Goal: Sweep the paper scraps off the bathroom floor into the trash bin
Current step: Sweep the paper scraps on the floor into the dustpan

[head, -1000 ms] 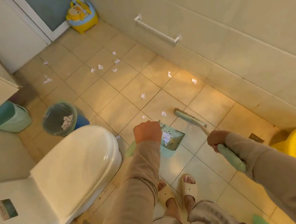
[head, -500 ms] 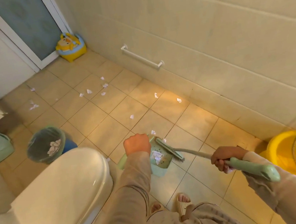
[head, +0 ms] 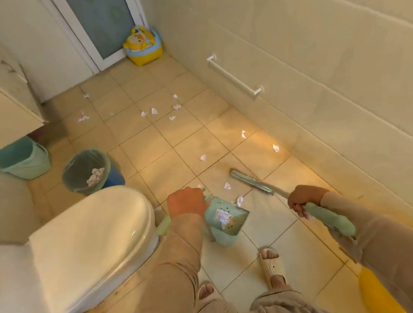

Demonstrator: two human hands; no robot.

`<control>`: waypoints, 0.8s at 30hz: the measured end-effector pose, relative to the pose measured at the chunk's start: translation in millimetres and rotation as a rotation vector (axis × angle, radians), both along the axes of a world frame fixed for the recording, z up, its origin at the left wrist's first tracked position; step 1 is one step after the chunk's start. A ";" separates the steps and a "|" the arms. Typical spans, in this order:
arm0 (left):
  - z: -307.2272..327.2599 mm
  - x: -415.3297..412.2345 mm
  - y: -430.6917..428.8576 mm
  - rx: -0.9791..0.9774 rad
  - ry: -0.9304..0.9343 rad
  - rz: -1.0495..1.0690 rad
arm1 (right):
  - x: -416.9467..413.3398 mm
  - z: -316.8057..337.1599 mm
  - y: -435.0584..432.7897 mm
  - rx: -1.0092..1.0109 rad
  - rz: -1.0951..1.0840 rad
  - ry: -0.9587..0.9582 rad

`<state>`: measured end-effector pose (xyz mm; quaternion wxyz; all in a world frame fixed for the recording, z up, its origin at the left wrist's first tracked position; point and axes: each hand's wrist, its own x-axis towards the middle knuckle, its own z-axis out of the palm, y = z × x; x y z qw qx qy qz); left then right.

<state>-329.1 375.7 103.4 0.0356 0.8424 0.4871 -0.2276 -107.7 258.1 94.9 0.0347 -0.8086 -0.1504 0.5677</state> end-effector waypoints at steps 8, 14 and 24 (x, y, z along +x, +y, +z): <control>4.7 30.4 -13.4 -0.042 0.076 0.147 | 49.8 -15.6 41.5 -0.046 0.337 -0.055; 6.8 36.7 -24.6 -0.016 0.127 0.184 | 59.5 -20.8 37.9 -0.280 0.566 0.029; 11.9 36.1 -27.4 -0.019 0.163 0.182 | 116.5 12.2 50.0 -0.303 0.378 0.165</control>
